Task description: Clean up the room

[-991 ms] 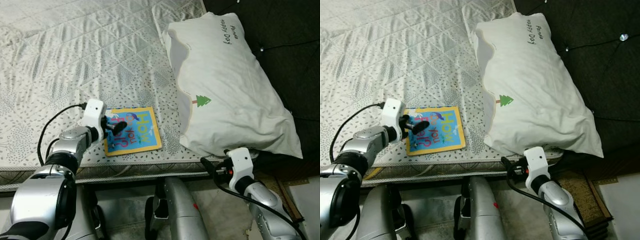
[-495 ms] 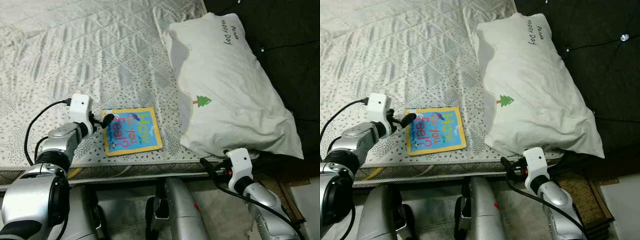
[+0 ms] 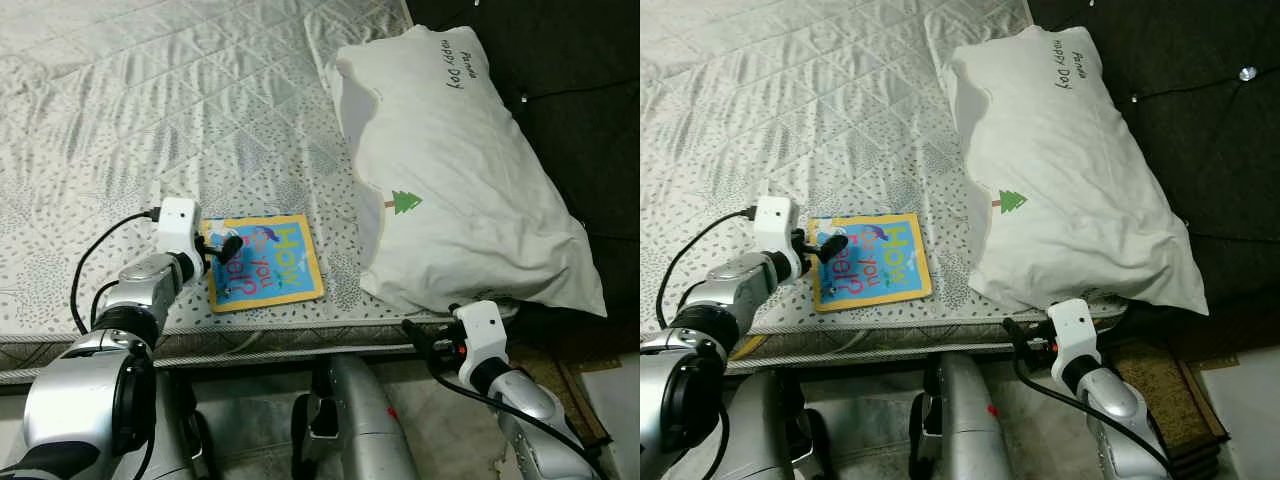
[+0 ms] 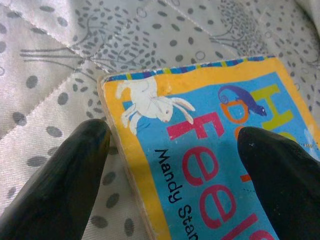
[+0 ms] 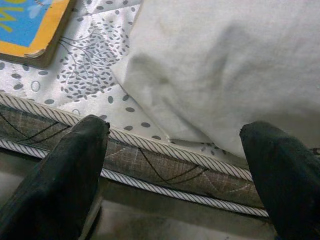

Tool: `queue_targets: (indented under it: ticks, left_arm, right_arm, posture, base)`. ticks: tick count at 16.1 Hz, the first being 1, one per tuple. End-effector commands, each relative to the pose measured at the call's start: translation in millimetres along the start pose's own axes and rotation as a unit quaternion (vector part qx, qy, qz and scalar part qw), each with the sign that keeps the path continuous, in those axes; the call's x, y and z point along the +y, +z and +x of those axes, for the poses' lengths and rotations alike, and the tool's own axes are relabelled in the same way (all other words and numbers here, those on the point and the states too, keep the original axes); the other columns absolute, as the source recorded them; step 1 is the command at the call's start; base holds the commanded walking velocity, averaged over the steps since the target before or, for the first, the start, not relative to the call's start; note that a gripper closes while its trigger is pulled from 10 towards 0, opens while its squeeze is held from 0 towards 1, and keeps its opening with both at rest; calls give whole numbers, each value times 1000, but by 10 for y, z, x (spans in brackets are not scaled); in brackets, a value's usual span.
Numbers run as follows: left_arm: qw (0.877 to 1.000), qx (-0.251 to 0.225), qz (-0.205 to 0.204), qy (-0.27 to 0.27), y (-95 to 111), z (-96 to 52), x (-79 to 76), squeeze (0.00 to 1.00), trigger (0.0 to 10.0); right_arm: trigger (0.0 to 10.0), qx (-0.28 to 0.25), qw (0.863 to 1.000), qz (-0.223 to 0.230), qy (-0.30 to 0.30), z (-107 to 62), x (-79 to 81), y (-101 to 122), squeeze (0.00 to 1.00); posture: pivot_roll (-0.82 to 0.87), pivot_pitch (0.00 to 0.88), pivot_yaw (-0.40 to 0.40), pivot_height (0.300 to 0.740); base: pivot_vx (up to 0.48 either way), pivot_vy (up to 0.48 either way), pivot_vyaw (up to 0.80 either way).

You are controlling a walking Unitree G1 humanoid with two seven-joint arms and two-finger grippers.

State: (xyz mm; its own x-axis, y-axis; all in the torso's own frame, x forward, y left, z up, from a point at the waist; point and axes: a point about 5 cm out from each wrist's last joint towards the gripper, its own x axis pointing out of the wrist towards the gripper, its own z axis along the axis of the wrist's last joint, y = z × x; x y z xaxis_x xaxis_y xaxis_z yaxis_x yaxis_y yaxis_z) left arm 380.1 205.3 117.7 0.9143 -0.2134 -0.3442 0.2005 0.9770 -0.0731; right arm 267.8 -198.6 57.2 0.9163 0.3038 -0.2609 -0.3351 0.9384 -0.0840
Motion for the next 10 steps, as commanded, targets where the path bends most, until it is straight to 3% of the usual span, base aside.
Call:
queue_targets:
  ticks: [1,10]
  left_arm:
    - [1000,23,-1,-7,-96,19,-66,0,10000]
    - [999,39,-3,13,-191,-17,8,0,10000]
  right_arm:
    - [10000,15,1000,0,-16,-90,-81,-63,0]
    - [10000,16,1000,0,-19,-103,-52,-70,0]
  posture:
    - [-397,293,-211,596]
    - [-403,287,-195,596]
  base:
    - [0,0,0]
    - [0,0,0]
